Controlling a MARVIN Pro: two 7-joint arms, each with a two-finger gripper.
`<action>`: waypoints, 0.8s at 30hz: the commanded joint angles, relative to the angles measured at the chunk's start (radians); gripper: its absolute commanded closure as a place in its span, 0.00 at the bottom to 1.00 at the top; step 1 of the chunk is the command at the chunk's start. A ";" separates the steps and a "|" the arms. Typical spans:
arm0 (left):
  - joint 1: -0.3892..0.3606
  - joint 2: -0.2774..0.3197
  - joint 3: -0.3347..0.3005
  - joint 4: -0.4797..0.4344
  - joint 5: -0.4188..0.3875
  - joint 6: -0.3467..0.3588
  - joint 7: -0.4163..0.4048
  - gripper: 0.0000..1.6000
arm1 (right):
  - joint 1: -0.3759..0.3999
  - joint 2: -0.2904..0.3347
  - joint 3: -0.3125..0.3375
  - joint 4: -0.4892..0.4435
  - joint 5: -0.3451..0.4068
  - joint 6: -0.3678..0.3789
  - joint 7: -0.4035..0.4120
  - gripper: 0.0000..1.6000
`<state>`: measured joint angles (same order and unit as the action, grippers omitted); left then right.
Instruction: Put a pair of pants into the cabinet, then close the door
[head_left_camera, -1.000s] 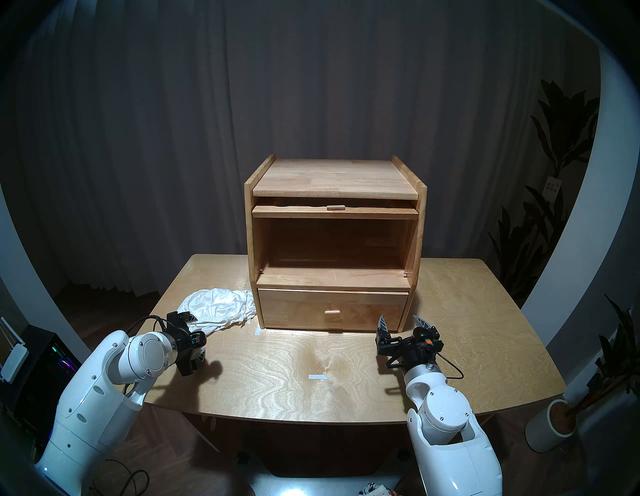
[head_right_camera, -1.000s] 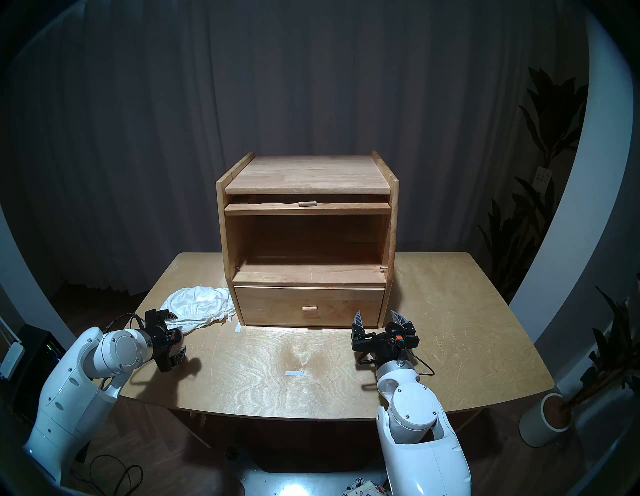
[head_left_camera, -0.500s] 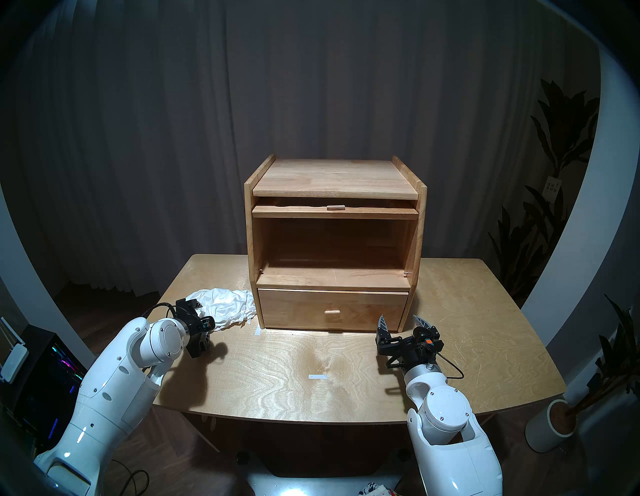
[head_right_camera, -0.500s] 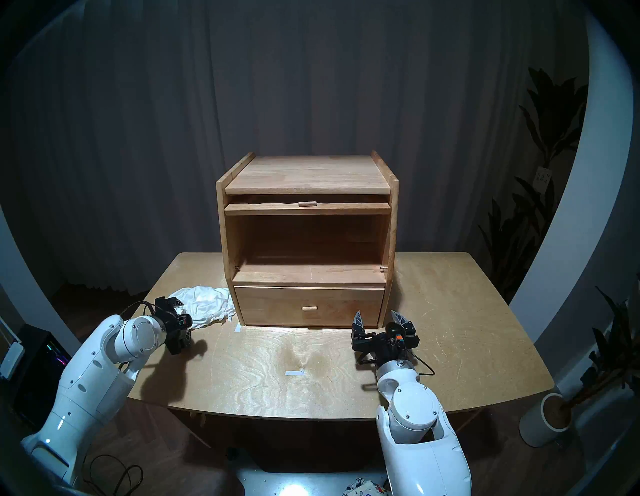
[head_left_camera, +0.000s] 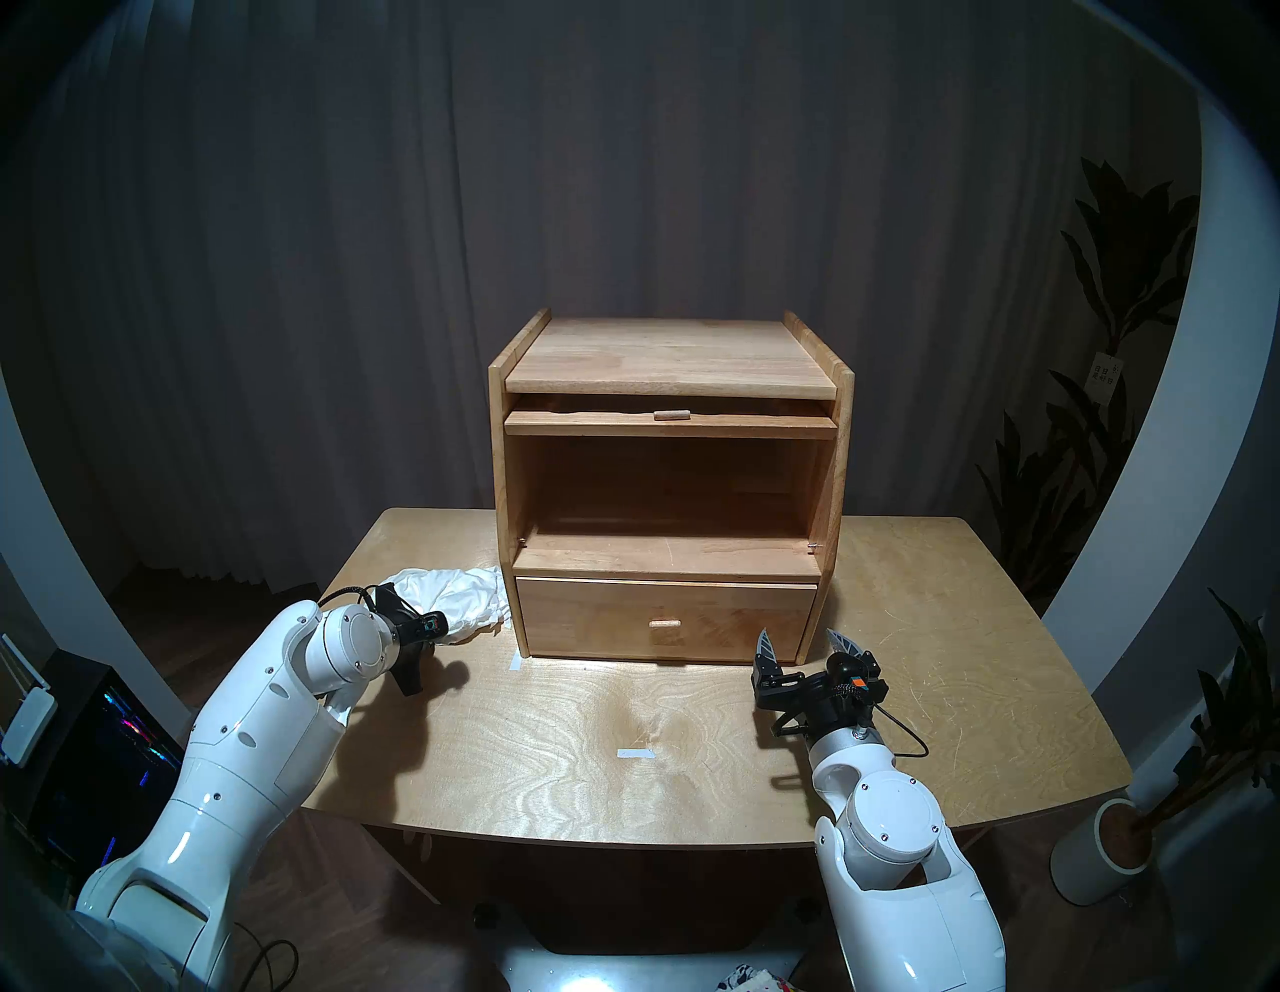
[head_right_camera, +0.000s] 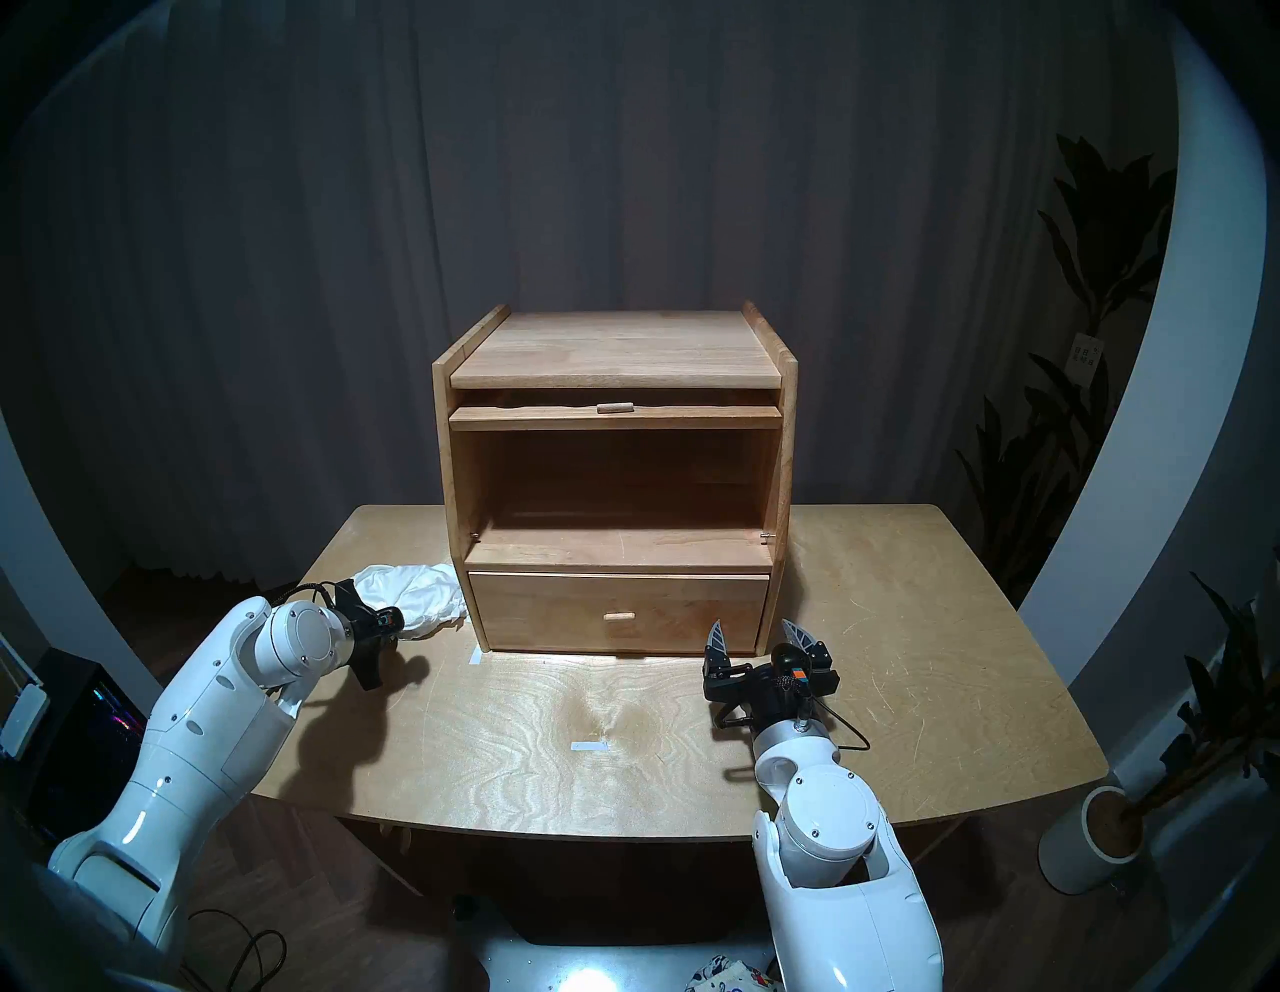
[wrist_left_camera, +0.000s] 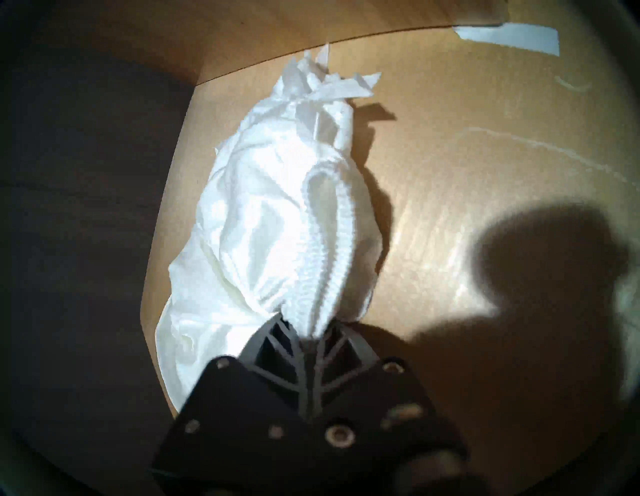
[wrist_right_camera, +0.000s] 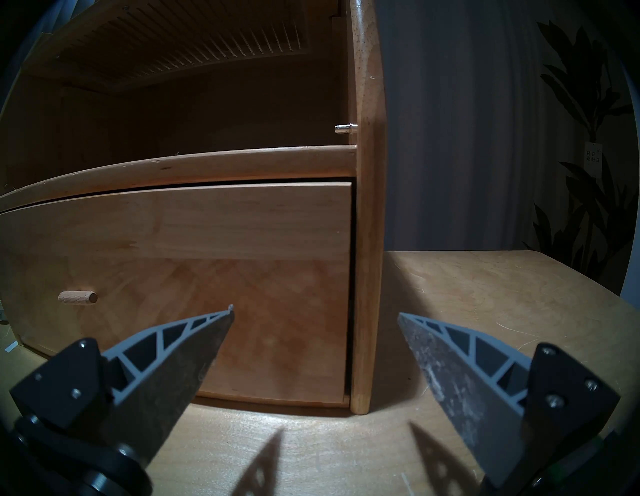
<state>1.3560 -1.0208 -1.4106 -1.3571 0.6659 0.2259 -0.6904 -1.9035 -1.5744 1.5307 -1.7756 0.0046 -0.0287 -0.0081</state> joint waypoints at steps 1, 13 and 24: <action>0.047 -0.065 -0.056 -0.011 -0.125 -0.029 -0.016 1.00 | 0.000 -0.001 0.002 -0.029 0.000 -0.004 -0.003 0.00; 0.121 -0.148 -0.258 -0.214 -0.357 -0.072 0.103 1.00 | 0.006 0.000 0.001 -0.018 0.000 -0.005 -0.001 0.00; 0.207 -0.230 -0.410 -0.365 -0.547 -0.116 0.128 1.00 | 0.009 0.000 0.001 -0.009 0.000 -0.005 0.000 0.00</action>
<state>1.5312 -1.1899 -1.7637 -1.6234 0.2135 0.1407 -0.5625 -1.9021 -1.5743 1.5306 -1.7685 0.0046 -0.0287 -0.0078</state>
